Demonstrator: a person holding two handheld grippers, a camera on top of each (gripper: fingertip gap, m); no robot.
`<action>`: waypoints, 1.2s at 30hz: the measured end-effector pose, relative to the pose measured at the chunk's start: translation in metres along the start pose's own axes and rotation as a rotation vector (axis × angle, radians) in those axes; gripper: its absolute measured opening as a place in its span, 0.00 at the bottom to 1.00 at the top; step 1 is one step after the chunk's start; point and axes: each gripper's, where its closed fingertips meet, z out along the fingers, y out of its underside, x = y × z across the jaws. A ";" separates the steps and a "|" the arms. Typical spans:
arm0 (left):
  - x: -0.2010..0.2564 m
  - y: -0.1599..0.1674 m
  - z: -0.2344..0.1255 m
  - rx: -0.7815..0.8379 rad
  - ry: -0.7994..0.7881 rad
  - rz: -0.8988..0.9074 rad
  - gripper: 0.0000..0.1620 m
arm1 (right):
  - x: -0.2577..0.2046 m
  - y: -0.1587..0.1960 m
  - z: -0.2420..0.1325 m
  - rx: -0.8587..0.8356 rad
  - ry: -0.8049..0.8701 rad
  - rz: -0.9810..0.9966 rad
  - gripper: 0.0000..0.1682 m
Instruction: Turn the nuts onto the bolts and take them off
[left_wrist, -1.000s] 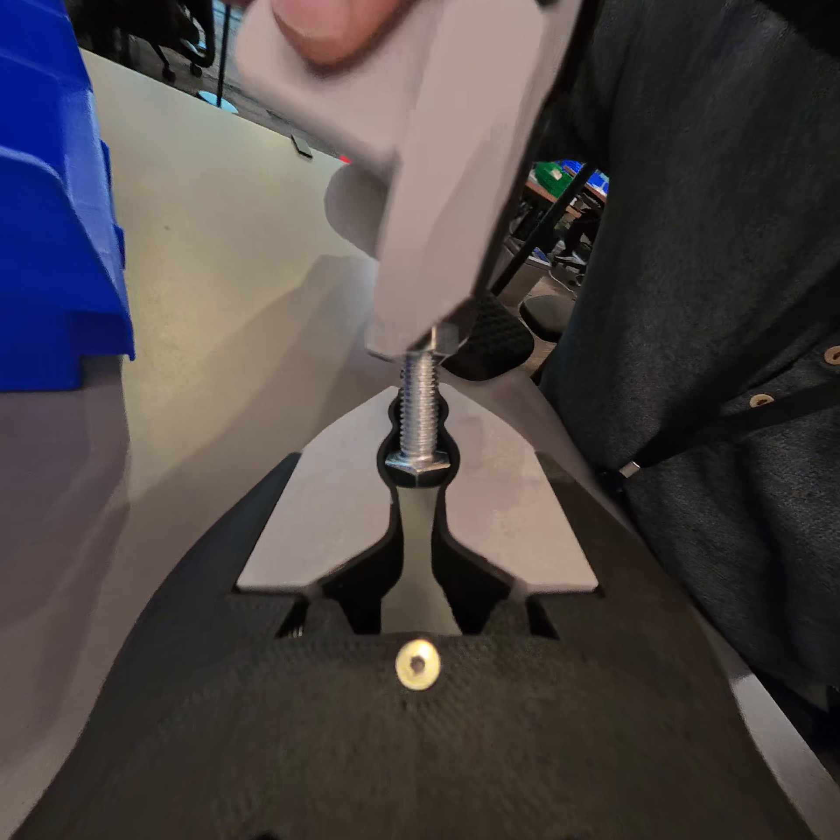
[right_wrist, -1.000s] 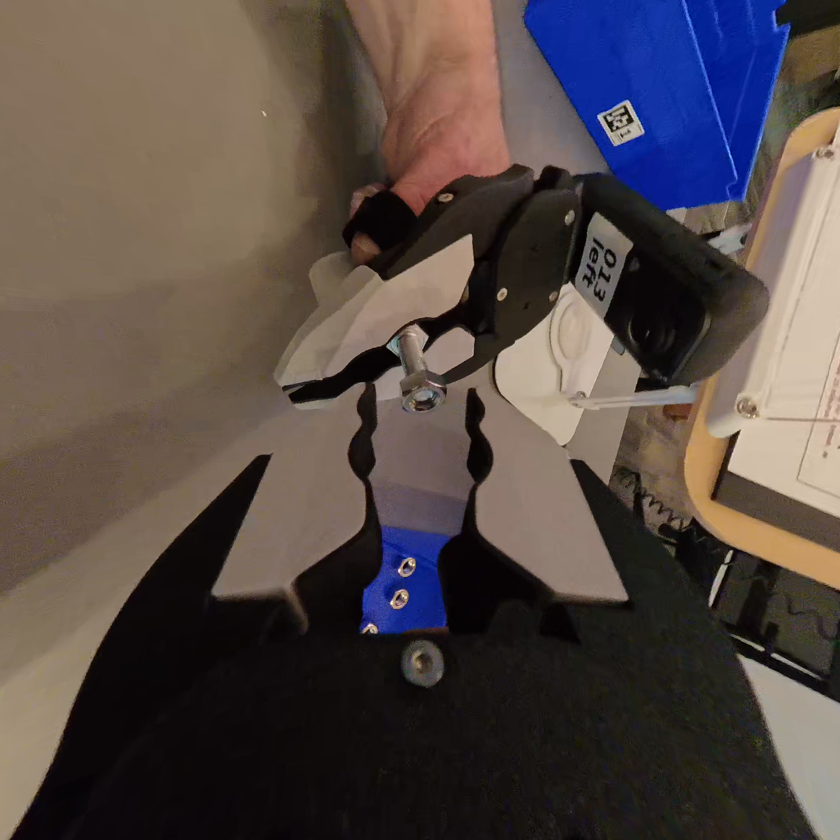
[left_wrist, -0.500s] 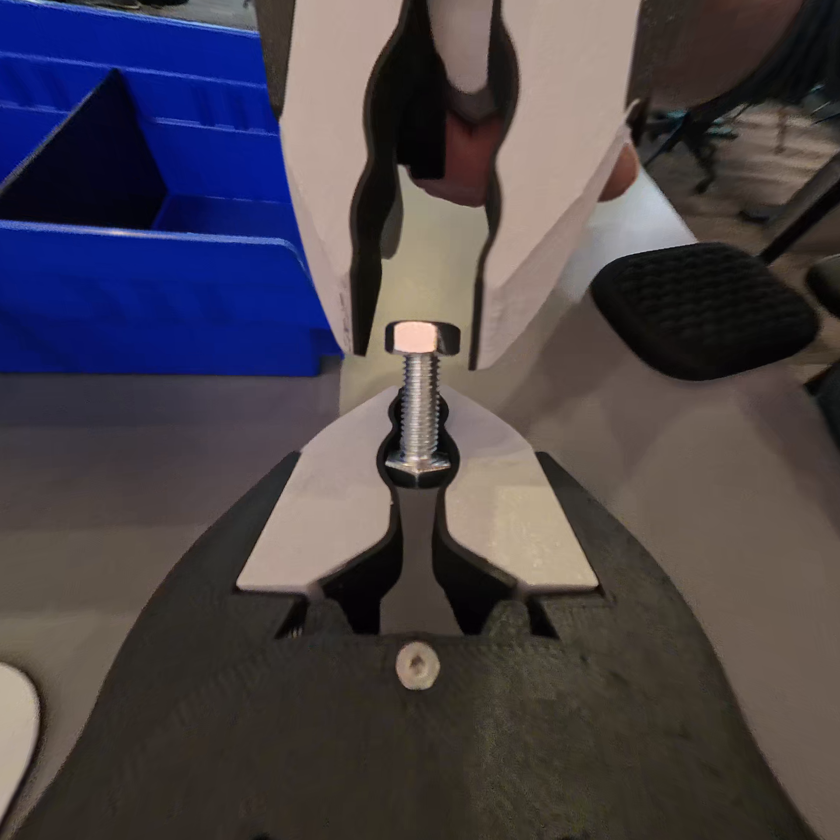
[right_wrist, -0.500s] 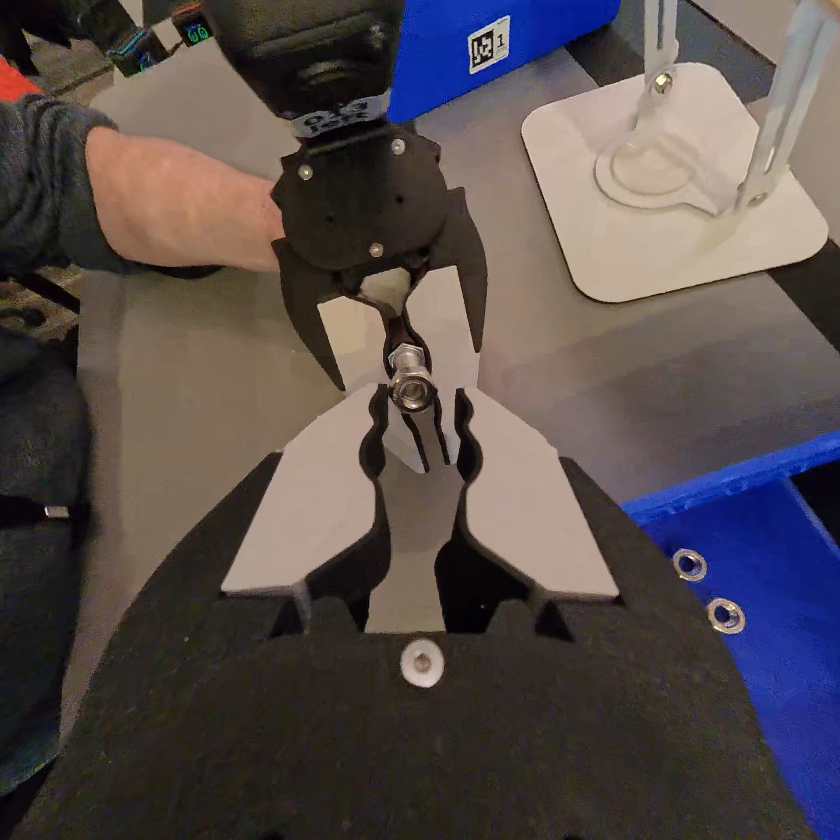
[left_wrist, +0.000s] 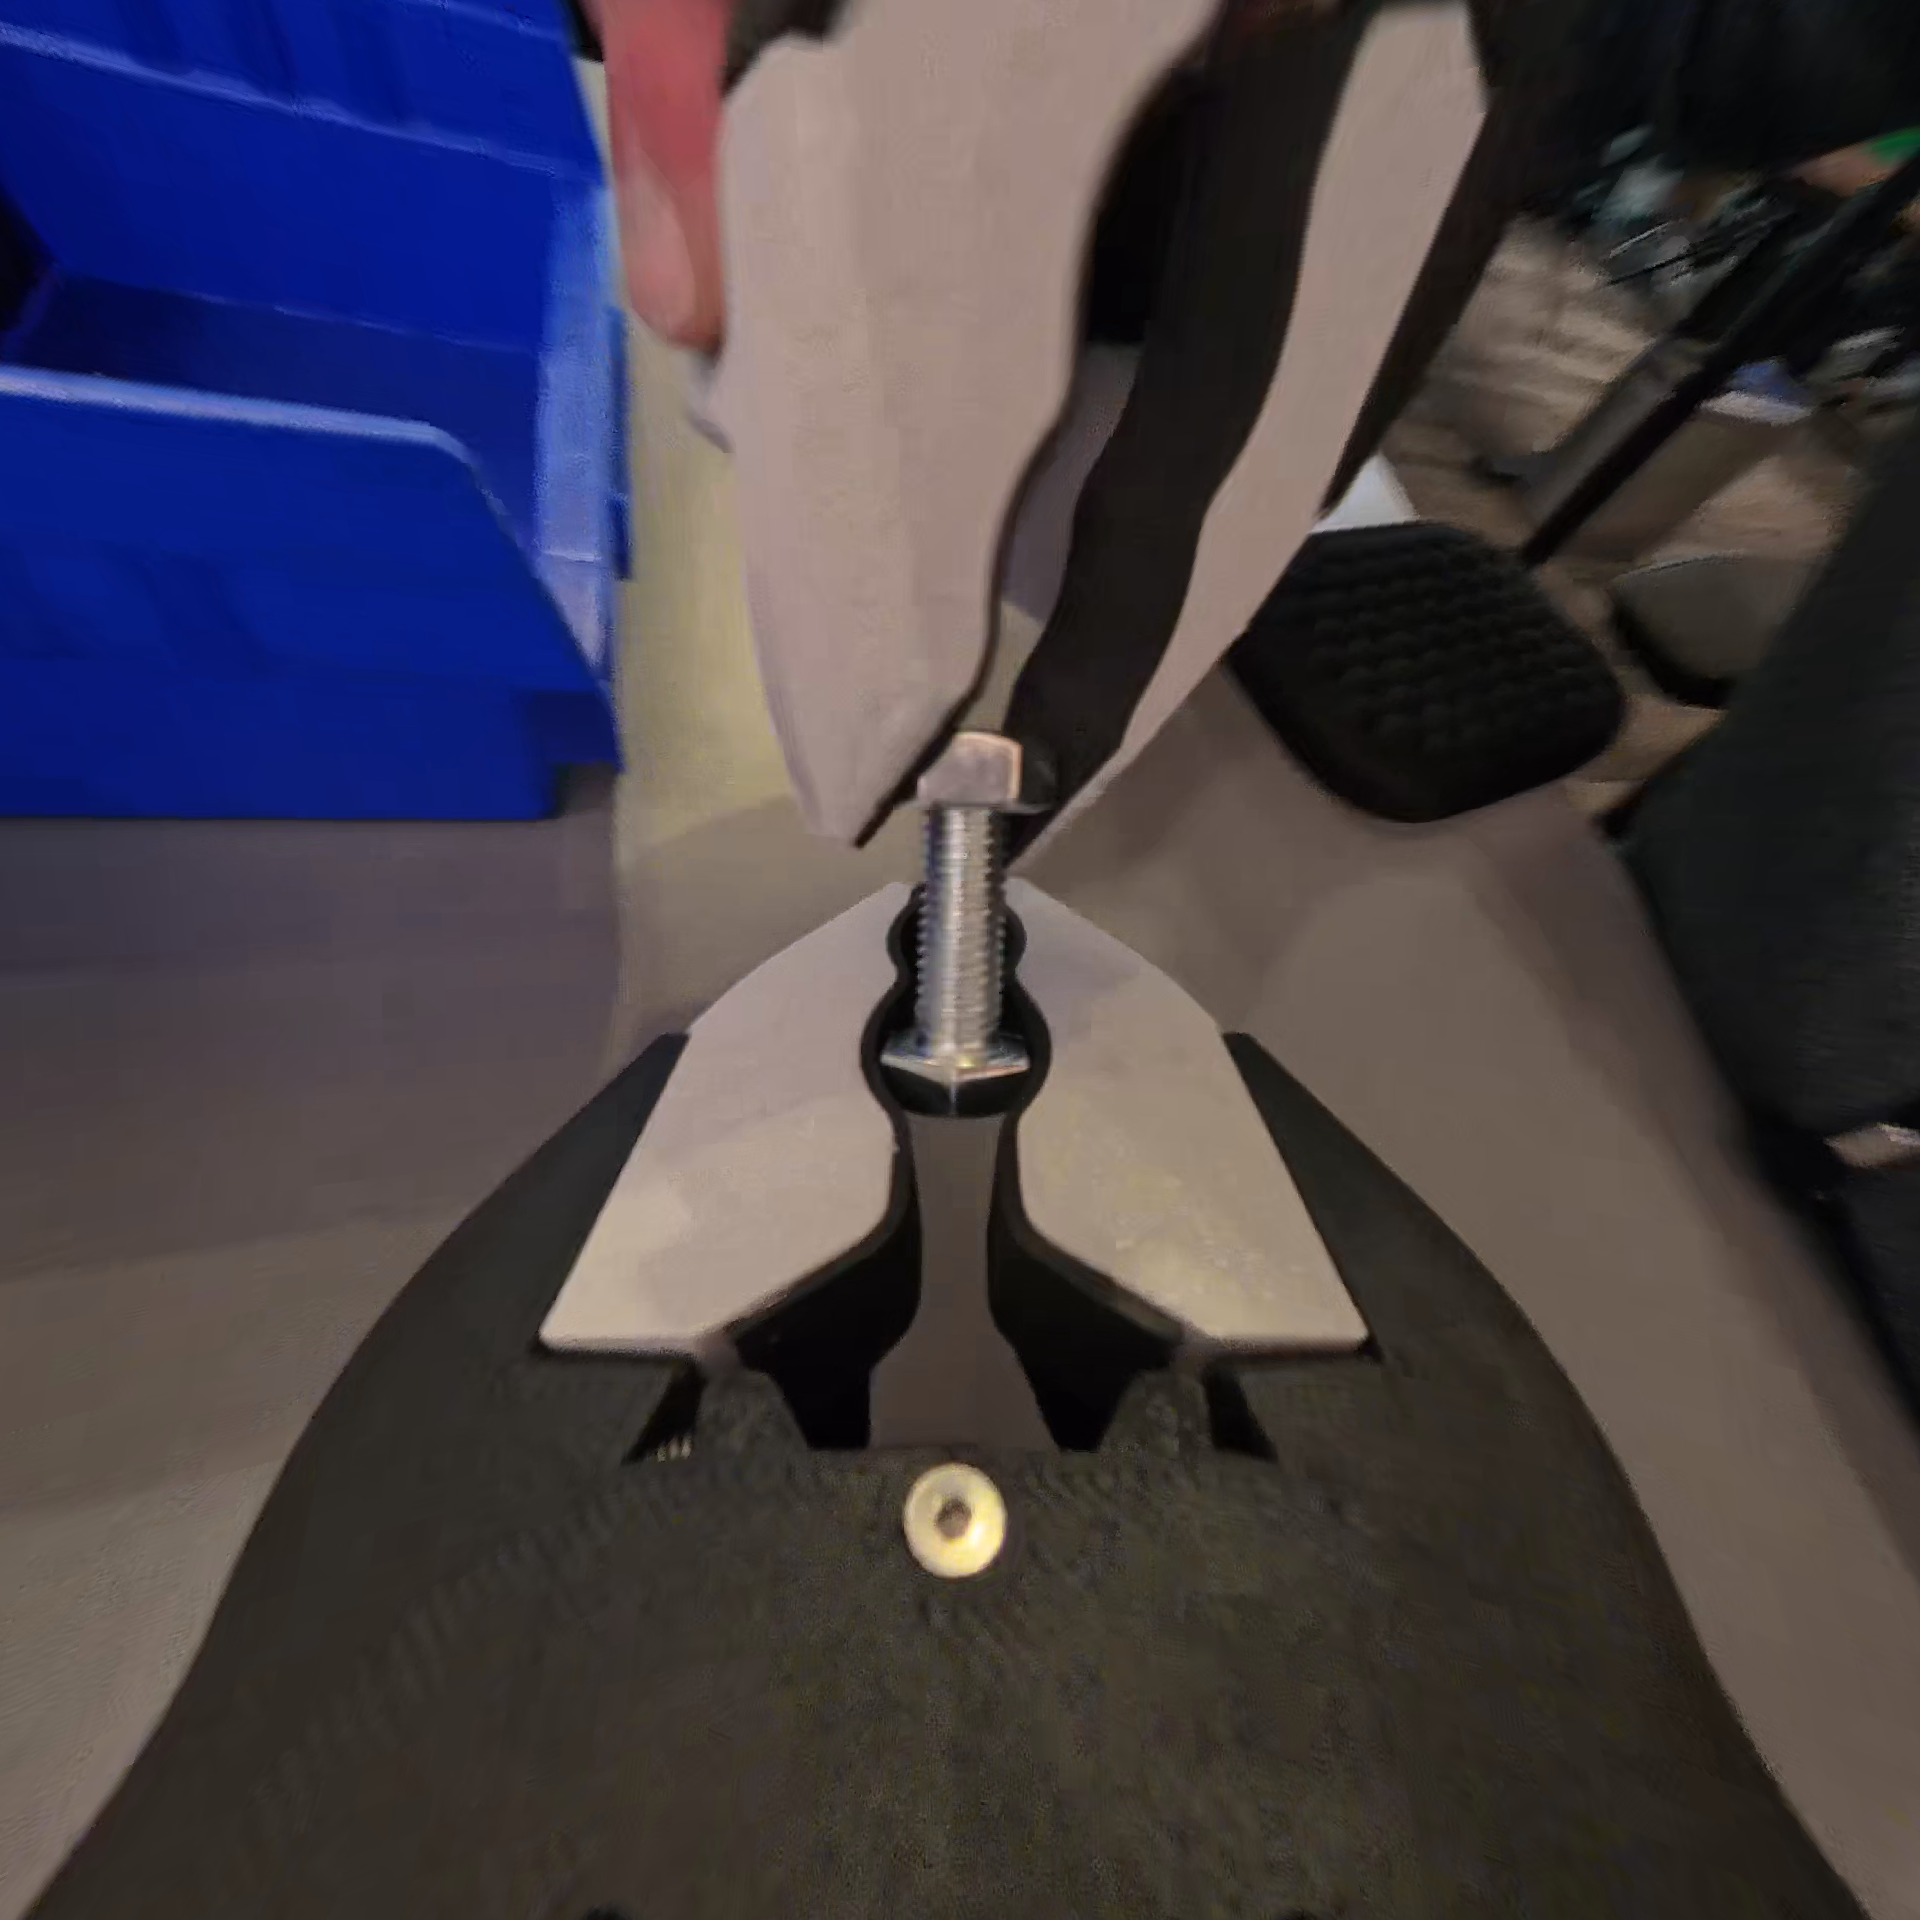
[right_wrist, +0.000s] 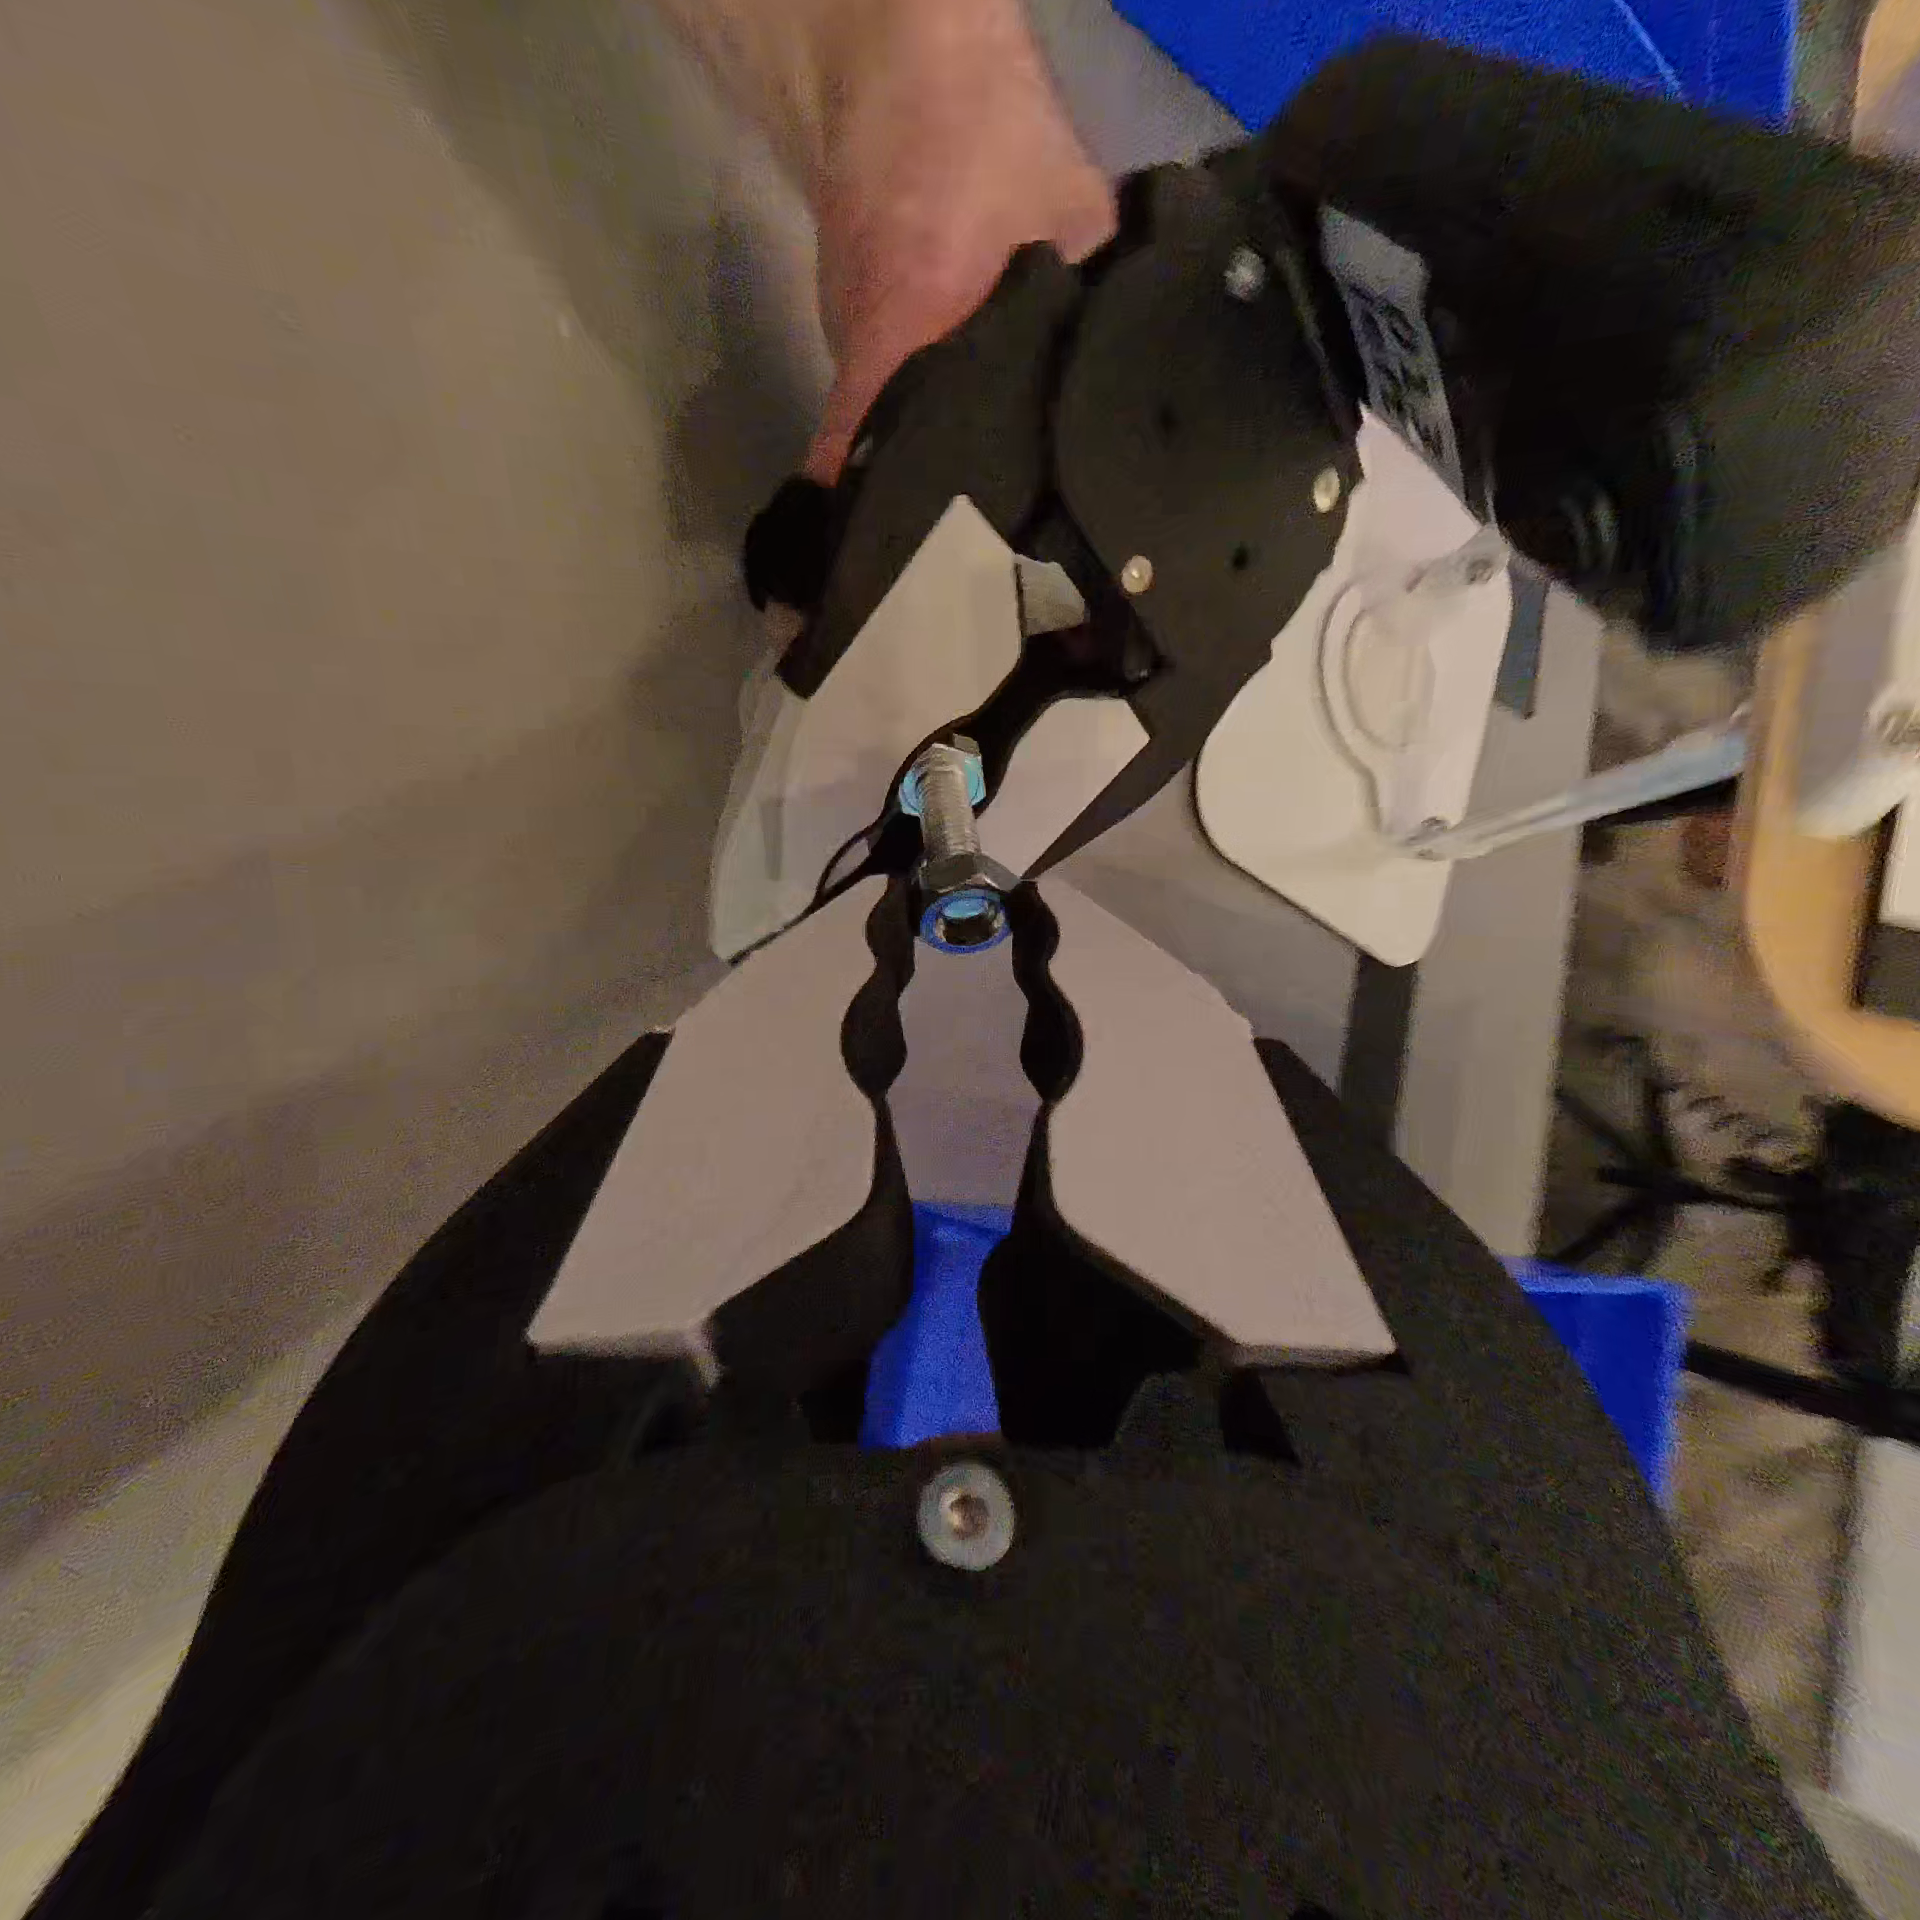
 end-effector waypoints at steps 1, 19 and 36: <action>0.007 0.001 0.001 0.005 0.068 -0.030 0.06 | -0.001 -0.001 0.000 -0.038 0.027 -0.130 0.11; -0.019 -0.007 -0.010 0.064 -0.103 -0.002 0.06 | 0.014 -0.001 -0.007 0.034 0.008 0.252 0.23; -0.026 -0.001 -0.004 -0.022 -0.235 0.093 0.06 | 0.005 0.004 0.006 0.095 -0.091 0.424 0.11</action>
